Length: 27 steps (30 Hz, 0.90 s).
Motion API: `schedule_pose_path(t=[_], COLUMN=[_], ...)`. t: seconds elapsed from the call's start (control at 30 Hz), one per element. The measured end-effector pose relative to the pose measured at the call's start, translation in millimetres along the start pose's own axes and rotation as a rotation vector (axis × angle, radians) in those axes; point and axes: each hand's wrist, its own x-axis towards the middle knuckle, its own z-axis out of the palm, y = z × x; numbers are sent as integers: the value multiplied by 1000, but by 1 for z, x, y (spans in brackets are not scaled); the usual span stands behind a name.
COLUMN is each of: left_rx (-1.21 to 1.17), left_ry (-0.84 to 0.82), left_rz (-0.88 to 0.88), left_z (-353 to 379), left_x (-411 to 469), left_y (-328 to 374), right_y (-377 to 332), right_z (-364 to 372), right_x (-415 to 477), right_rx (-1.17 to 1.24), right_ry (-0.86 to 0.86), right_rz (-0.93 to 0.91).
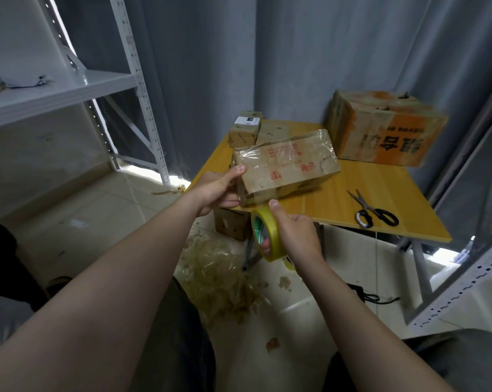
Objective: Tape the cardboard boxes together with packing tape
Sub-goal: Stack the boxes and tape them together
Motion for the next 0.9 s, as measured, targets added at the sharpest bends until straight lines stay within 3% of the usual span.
schedule_pose_path(t=[0.23,0.4,0.53,0.63,0.73,0.8,0.9], left_rx=[80,191,366,429,461,426,425], left_ry=[-165,-152,-52,96,249,121,-108], left_rz=[-228,-199,-172,-56,293,417,331], left_z=[0,3,7,13,19,22,28], left_x=[-7,-11,-13,-18,-14,-14,-17], left_y=[4,7,16,20,24,29,26], right_y=[-15,-19,-16,-17,-18,-18,-18], right_z=[3,3,1,1,-1,-1,-1], right_x=[-2,-2,0,5,9,10,10], right_rx=[31,87,99,138,159,149,135], right_ry=[-44,-87,-75,-109,-138,-151,-151], right_rz=[-5,38,19,13,24,31,23])
